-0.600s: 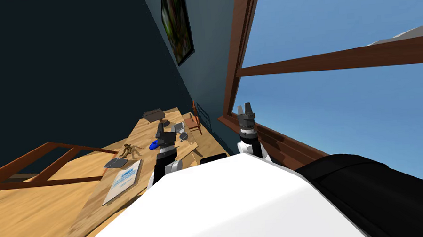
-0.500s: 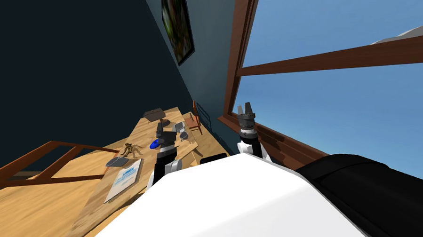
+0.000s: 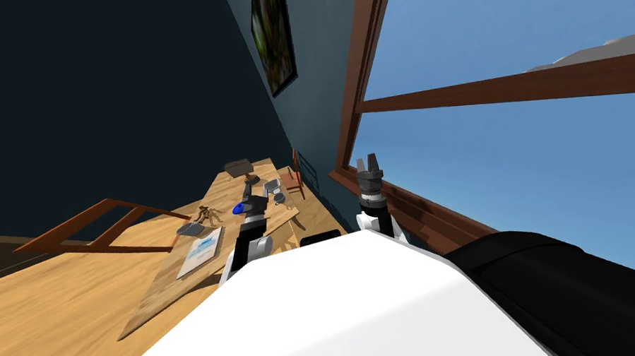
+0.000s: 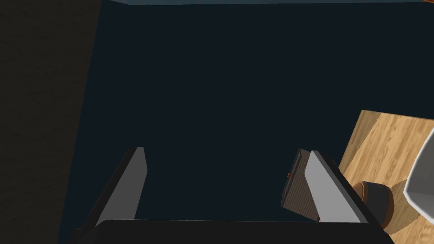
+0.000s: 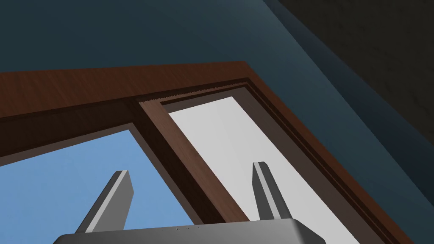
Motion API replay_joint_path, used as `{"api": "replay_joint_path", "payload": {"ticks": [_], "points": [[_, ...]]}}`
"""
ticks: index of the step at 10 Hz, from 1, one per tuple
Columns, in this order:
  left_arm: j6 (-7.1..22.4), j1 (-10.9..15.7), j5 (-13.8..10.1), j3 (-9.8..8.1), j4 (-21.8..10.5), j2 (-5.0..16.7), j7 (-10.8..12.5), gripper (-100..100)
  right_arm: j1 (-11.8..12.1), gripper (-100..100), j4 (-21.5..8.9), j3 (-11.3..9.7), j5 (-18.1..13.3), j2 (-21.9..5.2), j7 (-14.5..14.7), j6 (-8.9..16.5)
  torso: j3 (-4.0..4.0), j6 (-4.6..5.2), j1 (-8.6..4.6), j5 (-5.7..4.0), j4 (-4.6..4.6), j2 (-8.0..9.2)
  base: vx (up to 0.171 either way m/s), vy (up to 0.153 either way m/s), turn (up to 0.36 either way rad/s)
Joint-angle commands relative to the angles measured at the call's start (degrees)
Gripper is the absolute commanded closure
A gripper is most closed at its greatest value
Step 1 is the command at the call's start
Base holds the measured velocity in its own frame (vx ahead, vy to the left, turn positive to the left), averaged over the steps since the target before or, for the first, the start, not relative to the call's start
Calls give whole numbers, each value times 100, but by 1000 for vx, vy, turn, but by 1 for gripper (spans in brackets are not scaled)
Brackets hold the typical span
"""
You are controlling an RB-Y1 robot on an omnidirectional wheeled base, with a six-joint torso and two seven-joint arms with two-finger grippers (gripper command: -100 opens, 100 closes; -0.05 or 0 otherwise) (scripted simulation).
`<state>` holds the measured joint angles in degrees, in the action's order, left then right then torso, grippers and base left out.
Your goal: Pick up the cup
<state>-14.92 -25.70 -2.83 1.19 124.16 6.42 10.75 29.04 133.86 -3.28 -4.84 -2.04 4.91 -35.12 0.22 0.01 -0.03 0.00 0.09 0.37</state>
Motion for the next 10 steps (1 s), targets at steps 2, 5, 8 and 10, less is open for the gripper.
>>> {"api": "replay_joint_path", "payload": {"ticks": [2, 5, 8, 10], "points": [[413, 321, -207, -87, -298, 105, 63, -100, 0, 0, 0, 0, 0, 0, 0, 0, -5, -1, 2, 0, -2, -7, -93, 3, 68], [839, 665, -422, -170, -644, 197, 126, -100, 0, 0, 0, 0, 0, 0, 0, 0, -4, 0, 8, 2, -2, -6, -96, 8, 55], [1161, 854, -536, -210, -836, 241, 158, -100, 0, 0, 0, 0, 0, 0, 0, 0, -6, 0, 5, 1, -2, -9, -71, 10, 36], [1417, 1052, -652, -249, -1039, 286, 192, -100, 0, 0, 0, 0, 0, 0, 0, 0, -8, 0, 11, 2, -3, -14, -61, 21, 35]]}}
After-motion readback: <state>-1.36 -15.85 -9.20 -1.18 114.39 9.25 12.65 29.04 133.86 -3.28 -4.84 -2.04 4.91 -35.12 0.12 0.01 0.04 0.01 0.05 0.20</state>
